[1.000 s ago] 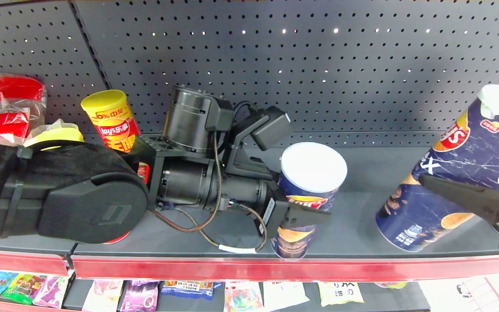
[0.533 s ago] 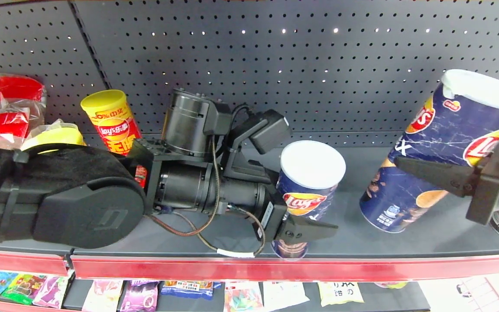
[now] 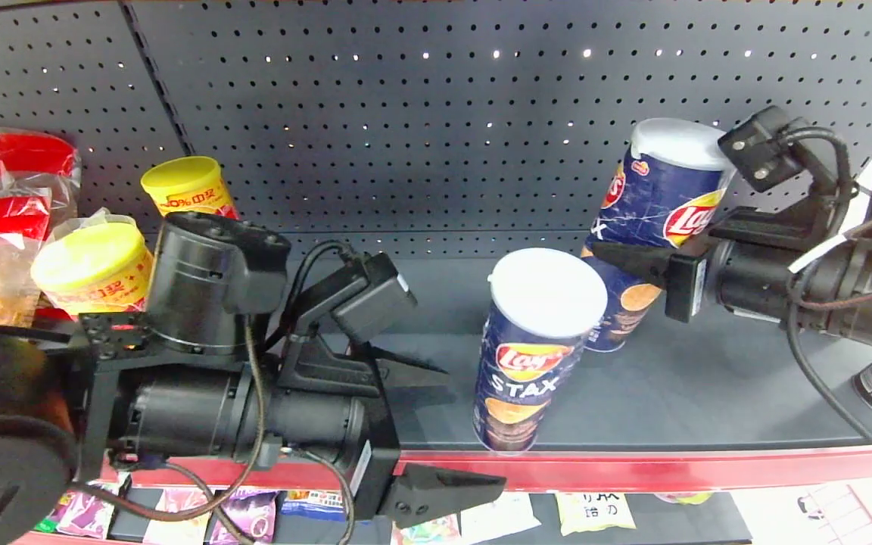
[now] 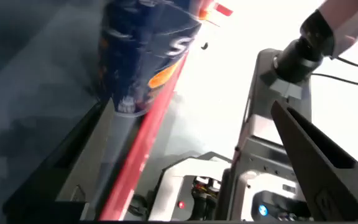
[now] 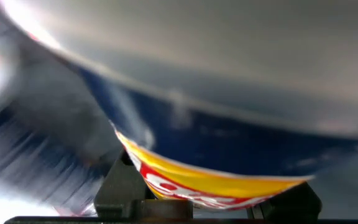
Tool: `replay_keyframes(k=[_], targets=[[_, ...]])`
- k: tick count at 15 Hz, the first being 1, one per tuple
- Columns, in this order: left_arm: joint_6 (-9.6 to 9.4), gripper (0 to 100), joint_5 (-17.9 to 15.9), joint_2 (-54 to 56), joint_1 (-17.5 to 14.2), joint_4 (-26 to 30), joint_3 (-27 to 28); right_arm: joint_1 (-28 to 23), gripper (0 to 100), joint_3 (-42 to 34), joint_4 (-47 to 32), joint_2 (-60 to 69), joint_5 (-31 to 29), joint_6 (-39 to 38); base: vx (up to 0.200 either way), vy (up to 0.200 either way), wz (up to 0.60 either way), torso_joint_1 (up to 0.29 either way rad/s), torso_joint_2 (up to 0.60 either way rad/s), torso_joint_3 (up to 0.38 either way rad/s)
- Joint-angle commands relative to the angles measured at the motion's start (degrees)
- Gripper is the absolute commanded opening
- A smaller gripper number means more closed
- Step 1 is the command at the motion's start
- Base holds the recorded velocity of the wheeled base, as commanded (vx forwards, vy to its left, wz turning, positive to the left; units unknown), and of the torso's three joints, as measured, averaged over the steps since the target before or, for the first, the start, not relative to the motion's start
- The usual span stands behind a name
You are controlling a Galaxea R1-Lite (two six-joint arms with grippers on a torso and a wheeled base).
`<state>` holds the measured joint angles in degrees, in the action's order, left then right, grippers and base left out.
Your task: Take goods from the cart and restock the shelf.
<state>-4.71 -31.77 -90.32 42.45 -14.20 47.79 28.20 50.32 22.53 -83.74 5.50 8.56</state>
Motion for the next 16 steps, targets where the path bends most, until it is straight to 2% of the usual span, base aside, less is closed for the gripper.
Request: replay_keyframes(k=[1,6,8,11,13,16], targets=[[0.05,100,0.1,4.9,-0.4,0.0,-3.4,-0.1,0,2.4,0.1,-5.9,0.0,0.1,0.000,0.000,0.00,0.000,0.00,0.000],[0.05,100,0.5,7.8,-1.1,0.0,-6.6,0.1,0,9.0,0.1,-12.2,0.0,0.1,0.000,0.000,0.00,0.000,0.00,0.000],[0.05,100,1.0,10.0,-2.2,0.0,-8.8,1.2,0,12.3,0.1,-15.2,0.0,-0.1,0.000,0.000,0.00,0.000,0.00,0.000],[0.14,100,3.5,12.4,-3.9,0.0,-11.2,1.6,0,13.0,0.1,-16.9,0.0,0.0,0.000,0.000,0.00,0.000,0.00,0.000],[0.22,100,3.7,13.3,-6.0,0.0,-11.4,2.2,0,13.0,0.1,-17.2,0.0,-0.4,0.000,0.000,0.00,0.000,0.00,0.000],[0.66,100,3.8,14.0,-6.9,0.0,-11.3,3.0,0,13.0,0.1,-17.7,-0.1,-0.4,0.000,0.000,0.00,0.000,0.00,0.000]])
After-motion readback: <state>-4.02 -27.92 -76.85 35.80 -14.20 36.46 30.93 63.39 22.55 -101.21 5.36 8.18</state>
